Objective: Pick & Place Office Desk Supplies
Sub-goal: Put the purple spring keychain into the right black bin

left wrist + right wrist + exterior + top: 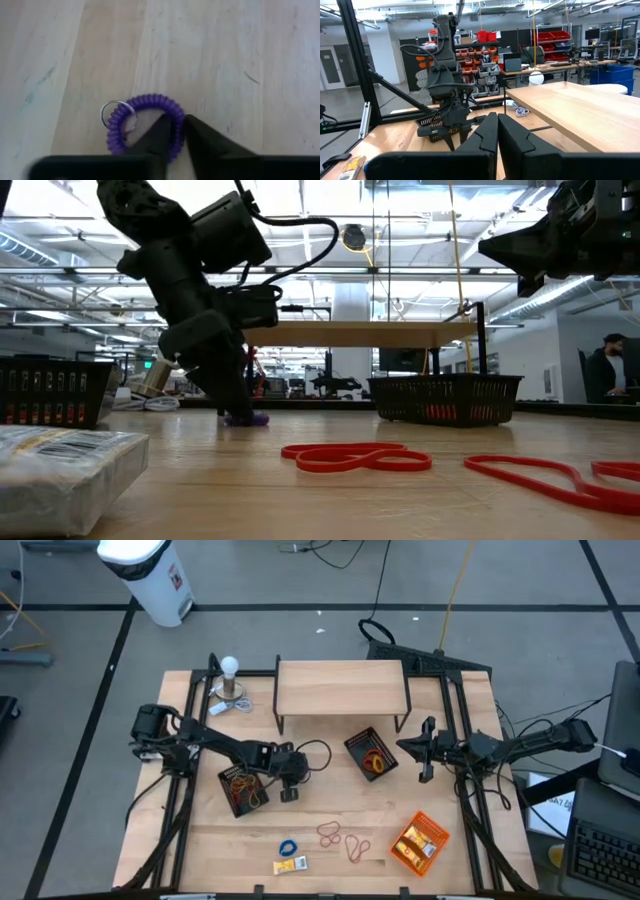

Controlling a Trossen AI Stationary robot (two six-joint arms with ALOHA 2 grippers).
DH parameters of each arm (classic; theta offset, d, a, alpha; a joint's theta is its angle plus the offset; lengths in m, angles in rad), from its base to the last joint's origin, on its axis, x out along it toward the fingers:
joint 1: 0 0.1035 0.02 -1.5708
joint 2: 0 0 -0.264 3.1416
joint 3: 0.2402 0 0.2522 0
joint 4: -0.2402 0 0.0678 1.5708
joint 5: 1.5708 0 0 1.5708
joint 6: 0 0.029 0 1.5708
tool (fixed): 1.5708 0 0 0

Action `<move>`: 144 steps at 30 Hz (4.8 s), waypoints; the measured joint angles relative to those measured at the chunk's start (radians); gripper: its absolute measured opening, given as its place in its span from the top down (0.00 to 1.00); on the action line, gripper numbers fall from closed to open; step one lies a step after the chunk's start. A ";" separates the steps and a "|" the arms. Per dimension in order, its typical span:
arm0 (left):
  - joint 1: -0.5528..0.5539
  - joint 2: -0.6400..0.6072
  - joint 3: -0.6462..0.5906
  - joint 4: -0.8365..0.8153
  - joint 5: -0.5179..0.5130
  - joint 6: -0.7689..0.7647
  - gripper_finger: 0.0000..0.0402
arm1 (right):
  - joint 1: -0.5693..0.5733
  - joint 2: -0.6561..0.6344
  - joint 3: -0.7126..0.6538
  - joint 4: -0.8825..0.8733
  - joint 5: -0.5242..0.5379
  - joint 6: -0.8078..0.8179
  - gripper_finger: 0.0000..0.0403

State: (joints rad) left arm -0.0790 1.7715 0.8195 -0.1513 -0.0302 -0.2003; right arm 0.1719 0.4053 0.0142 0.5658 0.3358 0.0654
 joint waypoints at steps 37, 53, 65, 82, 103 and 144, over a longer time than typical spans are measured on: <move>0.001 -0.393 0.136 0.281 0.344 0.094 0.99 | 0.079 0.661 0.252 0.457 -0.176 -0.181 0.58; 0.015 -0.288 0.139 0.401 0.344 0.085 0.99 | 0.057 0.929 0.438 0.495 -0.181 -0.158 0.33; 0.016 -0.261 0.153 0.406 0.343 0.087 0.99 | 0.024 1.079 0.558 0.500 -0.271 -0.102 0.33; 0.043 -0.251 0.153 0.412 0.311 0.086 0.99 | 0.024 1.078 0.570 0.477 -0.286 -0.077 0.52; 0.042 -0.285 0.153 0.371 0.337 0.066 0.88 | 0.016 1.078 0.569 0.478 -0.277 -0.082 0.98; -0.023 -1.202 -0.538 0.183 -0.270 0.233 0.99 | -0.042 0.240 0.527 -0.359 -0.297 -0.002 0.99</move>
State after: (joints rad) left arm -0.1024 0.5694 0.2815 0.0319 -0.2998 0.0331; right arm 0.1302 0.6451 0.5411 0.2064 0.0393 0.0635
